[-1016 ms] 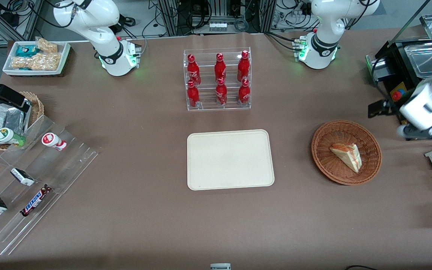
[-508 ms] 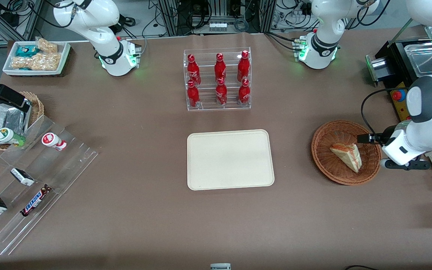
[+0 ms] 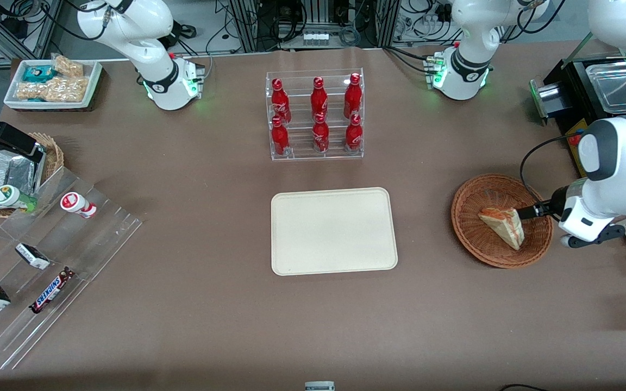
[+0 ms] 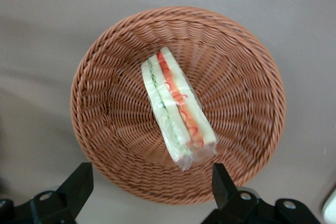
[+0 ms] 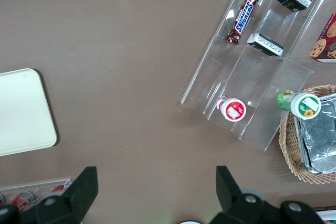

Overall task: Place sandwich from basket to tray
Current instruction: 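Lower the open left gripper around the wrapped sandwich and close it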

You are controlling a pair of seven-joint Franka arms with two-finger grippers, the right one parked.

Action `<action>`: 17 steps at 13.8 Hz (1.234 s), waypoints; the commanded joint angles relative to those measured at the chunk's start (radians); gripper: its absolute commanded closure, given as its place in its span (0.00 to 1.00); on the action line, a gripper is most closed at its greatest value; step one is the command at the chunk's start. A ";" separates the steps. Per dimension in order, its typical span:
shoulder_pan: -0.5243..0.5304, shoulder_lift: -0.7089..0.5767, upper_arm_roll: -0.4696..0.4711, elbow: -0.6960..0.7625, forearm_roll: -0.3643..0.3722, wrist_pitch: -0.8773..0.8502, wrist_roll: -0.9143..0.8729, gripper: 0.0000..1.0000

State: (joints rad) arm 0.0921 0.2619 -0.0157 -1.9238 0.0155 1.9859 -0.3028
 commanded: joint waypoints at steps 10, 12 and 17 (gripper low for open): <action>-0.011 -0.006 -0.007 -0.162 -0.064 0.273 -0.539 0.00; -0.011 -0.007 -0.007 -0.214 -0.081 0.338 -0.541 0.00; -0.005 0.010 -0.007 -0.235 -0.126 0.383 -0.615 0.91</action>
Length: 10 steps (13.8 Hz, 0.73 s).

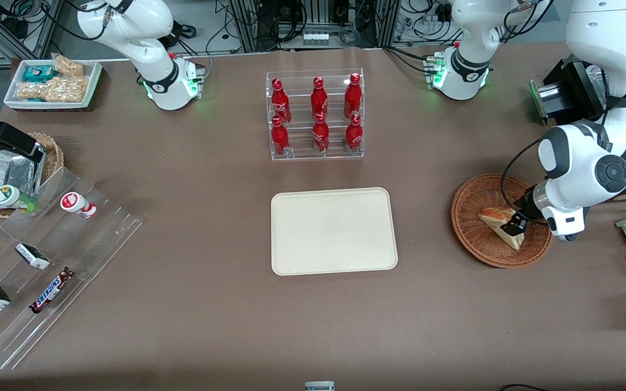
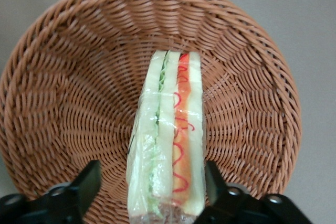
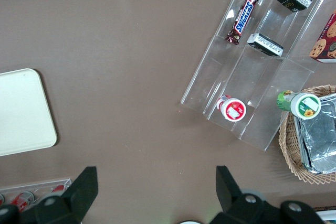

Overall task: Place sandwich from basket to tray
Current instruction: 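Lower the open left gripper around the wrapped sandwich and close it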

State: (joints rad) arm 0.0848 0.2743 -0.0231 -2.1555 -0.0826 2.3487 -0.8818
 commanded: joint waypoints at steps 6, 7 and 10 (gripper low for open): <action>-0.008 -0.017 -0.006 0.145 -0.032 -0.148 -0.036 0.99; -0.014 -0.014 -0.030 0.191 -0.042 -0.196 -0.036 0.99; -0.060 -0.004 -0.119 0.255 -0.042 -0.259 -0.031 0.99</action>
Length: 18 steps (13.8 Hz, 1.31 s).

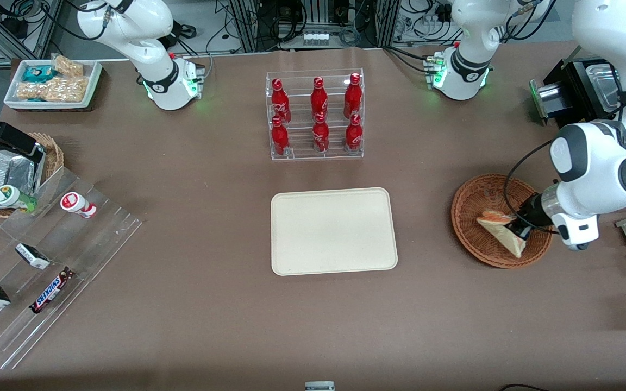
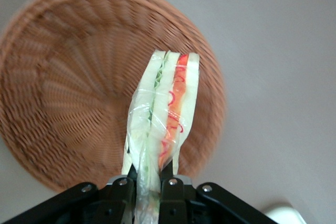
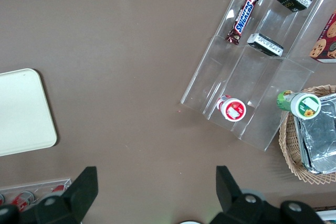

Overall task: Place sandwich from basket to tray
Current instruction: 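Lift the sandwich and carry it with the left gripper over the cream tray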

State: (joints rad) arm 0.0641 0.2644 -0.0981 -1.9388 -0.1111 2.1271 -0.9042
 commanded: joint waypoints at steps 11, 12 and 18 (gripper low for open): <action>-0.507 0.360 -0.074 0.399 0.028 0.043 -0.022 0.98; -0.527 0.374 -0.074 0.403 0.027 0.066 -0.019 0.98; -0.610 0.454 -0.072 0.462 0.068 0.073 -0.009 0.95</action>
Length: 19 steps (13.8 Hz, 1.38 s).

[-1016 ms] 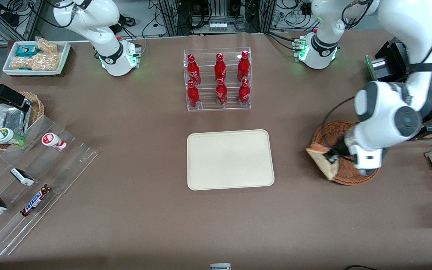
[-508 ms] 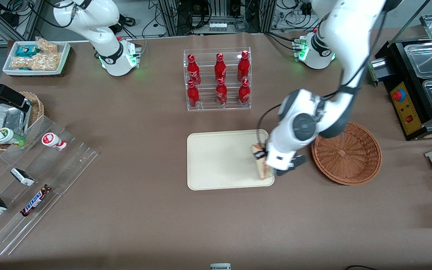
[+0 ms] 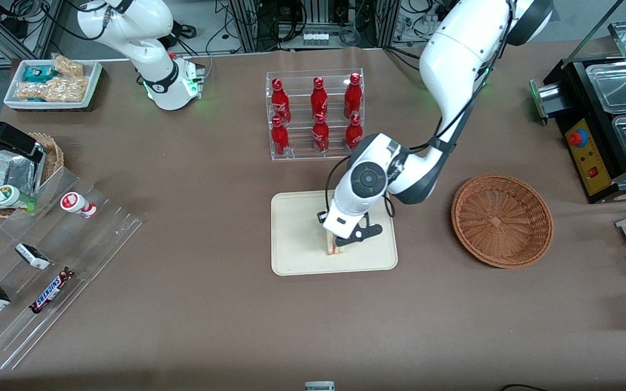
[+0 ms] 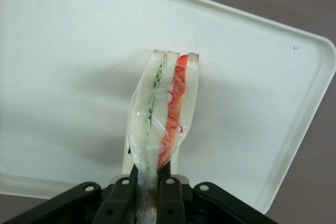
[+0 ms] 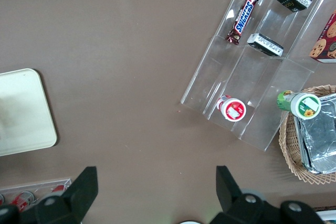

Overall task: Place sandwich from basket to tray
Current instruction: 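Lift the sandwich and carry it with the left gripper over the cream tray, then lower the sandwich onto the tray and open the left gripper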

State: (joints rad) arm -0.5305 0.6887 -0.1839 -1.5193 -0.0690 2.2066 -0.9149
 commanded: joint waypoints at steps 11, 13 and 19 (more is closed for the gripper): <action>-0.014 -0.142 0.023 0.042 0.037 -0.115 -0.019 0.00; -0.014 -0.193 0.041 0.034 0.052 -0.175 -0.019 0.00; 0.082 -0.305 0.119 -0.054 0.089 -0.237 0.063 0.00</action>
State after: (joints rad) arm -0.5031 0.4453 -0.0682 -1.4999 0.0092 1.9742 -0.9064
